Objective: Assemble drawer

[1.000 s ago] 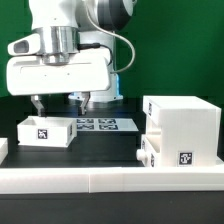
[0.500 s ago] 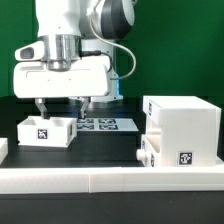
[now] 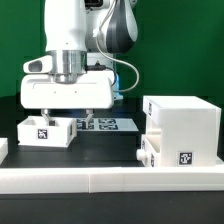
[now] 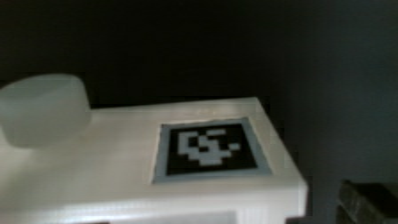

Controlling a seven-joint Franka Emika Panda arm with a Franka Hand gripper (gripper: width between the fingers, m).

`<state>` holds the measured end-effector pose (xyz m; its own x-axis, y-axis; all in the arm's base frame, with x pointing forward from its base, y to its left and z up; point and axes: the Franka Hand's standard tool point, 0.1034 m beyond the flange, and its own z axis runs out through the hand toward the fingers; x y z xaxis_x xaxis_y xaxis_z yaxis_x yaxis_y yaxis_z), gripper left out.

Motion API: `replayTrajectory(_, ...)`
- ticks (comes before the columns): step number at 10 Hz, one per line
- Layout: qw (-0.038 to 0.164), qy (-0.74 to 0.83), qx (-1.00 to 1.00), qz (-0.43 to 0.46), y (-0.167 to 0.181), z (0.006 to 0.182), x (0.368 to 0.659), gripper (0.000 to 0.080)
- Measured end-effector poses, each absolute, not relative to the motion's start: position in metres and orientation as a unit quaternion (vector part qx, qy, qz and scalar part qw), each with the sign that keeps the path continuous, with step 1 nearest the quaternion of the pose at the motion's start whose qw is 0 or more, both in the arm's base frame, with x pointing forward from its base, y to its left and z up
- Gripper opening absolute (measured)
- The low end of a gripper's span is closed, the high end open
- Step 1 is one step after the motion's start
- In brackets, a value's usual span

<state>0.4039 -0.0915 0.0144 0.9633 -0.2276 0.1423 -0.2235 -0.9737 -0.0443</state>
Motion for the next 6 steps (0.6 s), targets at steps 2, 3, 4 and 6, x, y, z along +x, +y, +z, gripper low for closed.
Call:
replayTrajectory(2, 0.016, 0.114, -0.991, -0.067, -0.0892, 0.0068, 0.4011, 0.0649)
replayTrajectory(3, 0.016, 0.114, -0.991, -0.065, -0.0888, 0.0049, 0.3998, 0.0649)
replayTrajectory(4, 0.017, 0.114, -0.991, -0.065, -0.0886, 0.0045, 0.3995, 0.0512)
replayTrajectory(6, 0.016, 0.113, -0.991, -0.065, -0.0888, 0.0044, 0.3995, 0.0355)
